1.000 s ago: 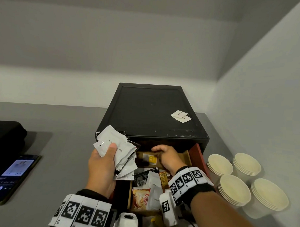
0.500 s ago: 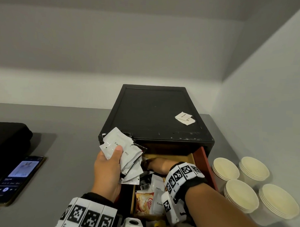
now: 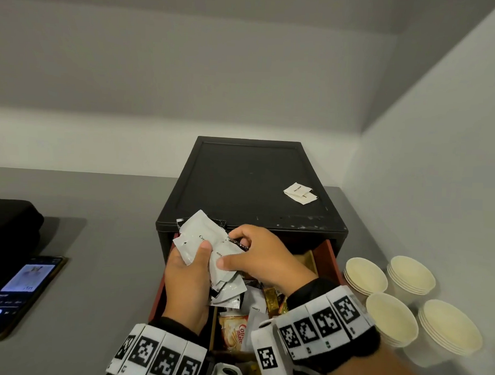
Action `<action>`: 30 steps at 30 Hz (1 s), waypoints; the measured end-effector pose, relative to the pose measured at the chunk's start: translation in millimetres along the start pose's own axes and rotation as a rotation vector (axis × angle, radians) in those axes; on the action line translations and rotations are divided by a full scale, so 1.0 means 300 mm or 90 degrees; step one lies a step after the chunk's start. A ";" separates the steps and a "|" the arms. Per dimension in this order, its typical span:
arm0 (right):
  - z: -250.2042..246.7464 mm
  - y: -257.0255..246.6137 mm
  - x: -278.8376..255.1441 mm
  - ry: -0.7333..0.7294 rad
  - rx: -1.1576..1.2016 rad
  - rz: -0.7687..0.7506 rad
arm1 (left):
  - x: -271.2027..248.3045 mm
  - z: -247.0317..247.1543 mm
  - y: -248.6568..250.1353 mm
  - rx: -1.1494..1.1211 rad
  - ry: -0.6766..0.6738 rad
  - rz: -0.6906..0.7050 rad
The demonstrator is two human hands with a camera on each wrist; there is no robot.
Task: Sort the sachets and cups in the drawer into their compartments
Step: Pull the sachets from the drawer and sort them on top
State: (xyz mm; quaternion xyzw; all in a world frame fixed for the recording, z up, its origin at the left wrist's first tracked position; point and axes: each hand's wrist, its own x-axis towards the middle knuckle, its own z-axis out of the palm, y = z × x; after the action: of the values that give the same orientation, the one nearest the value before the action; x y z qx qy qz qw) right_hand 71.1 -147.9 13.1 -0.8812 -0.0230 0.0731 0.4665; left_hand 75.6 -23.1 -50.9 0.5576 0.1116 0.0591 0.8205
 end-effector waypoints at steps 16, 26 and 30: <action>-0.021 0.046 -0.030 0.107 0.252 0.110 | -0.042 0.012 0.001 -0.005 -0.038 -0.008; -0.071 0.069 -0.062 0.160 0.511 0.153 | -0.046 0.005 0.000 -0.004 -0.032 -0.021; -0.056 0.064 -0.073 0.069 0.382 0.117 | -0.049 0.008 -0.006 0.018 -0.025 -0.007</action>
State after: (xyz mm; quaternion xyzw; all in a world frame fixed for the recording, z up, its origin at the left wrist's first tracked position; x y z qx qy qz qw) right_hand 51.5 -174.8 8.9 -0.7053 0.1042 0.0710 0.6976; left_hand 62.0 -29.2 -49.9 0.5697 0.0997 0.0421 0.8147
